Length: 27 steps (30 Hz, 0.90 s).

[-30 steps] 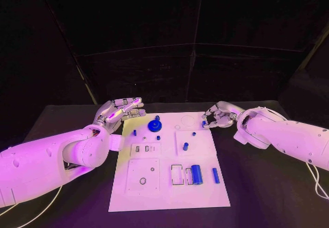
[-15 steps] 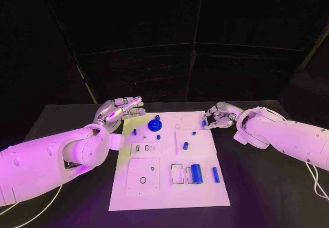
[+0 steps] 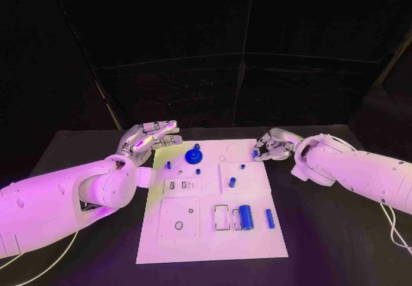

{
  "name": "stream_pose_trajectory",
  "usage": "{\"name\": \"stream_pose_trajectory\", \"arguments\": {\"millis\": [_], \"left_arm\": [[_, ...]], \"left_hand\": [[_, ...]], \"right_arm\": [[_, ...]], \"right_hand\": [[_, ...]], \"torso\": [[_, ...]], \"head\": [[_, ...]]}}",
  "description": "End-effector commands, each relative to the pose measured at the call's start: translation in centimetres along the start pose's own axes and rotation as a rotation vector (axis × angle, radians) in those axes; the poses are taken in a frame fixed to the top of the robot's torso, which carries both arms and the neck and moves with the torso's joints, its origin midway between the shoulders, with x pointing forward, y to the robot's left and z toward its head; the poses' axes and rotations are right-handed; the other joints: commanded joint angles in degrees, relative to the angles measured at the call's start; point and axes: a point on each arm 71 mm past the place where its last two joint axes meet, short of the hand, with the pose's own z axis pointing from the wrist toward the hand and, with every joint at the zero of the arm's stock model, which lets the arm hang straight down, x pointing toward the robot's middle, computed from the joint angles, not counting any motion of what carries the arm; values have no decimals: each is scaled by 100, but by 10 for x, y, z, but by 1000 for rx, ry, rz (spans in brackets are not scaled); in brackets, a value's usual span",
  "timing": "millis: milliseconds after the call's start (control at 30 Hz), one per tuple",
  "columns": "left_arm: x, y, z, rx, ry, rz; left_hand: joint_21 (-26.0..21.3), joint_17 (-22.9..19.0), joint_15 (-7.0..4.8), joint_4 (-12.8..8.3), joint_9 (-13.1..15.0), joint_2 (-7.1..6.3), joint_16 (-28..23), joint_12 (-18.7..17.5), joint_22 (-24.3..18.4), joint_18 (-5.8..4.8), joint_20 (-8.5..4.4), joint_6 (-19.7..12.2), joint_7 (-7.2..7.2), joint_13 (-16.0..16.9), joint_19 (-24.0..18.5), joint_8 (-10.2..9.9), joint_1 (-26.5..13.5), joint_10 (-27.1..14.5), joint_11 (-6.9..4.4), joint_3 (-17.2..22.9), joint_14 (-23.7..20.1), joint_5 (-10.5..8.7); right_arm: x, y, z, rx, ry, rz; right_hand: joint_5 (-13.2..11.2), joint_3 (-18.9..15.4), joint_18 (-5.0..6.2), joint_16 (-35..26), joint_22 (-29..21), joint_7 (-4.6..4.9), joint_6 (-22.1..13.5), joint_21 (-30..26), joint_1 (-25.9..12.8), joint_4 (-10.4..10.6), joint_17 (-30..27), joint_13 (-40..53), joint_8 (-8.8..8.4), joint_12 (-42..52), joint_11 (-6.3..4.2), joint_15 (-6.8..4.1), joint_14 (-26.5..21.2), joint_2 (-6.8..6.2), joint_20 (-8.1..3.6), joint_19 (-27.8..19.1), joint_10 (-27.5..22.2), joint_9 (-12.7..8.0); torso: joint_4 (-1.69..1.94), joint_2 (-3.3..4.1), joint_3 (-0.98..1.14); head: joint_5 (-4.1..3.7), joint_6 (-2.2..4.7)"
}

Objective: Assemble the parts on the task board

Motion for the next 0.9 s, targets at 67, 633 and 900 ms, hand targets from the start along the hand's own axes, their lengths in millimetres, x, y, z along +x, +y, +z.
{"name": "stream_pose_trajectory", "arguments": {"millis": [67,633,900], "left_arm": [[2,-1,0,8,14,-5],[-2,-1,1,8,6,-1],[-5,-2,0,7,-1,2]], "left_hand": [[-19,-8,20,-26,2,43,-37,-32,-6,75,18,23,195,1,18,-25,-10,10,12,-2,4,-17],[-19,-8,20,-26,2,43,-37,-32,-6,75,18,23,195,1,18,-25,-10,10,12,-2,4,-17],[-20,-10,19,-37,2,53,-38,-34,-9,76,17,26,194,1,21,-27,-6,13,10,3,7,-17]], "right_arm": [[0,1,1,-2,2,-4],[-3,7,1,-23,-82,-15],[-1,27,-12,-14,-154,-14]], "right_hand": [[-41,71,-73,1,136,-3,80,-12,11,-3,1251,678,23,42,-19,-19,551,74,-20,-15,34,5],[-83,387,-88,22,213,-92,301,20,-36,-52,1310,740,93,89,-96,-83,564,260,-75,26,96,2],[-119,455,-86,30,201,-107,336,15,-125,-43,1334,674,103,28,-113,-102,569,256,-97,23,46,-3]], "torso": [[2,1,-1],[0,-3,3],[-10,-26,-17]], "head": [[0,-6],[12,-17],[8,-21]]}}
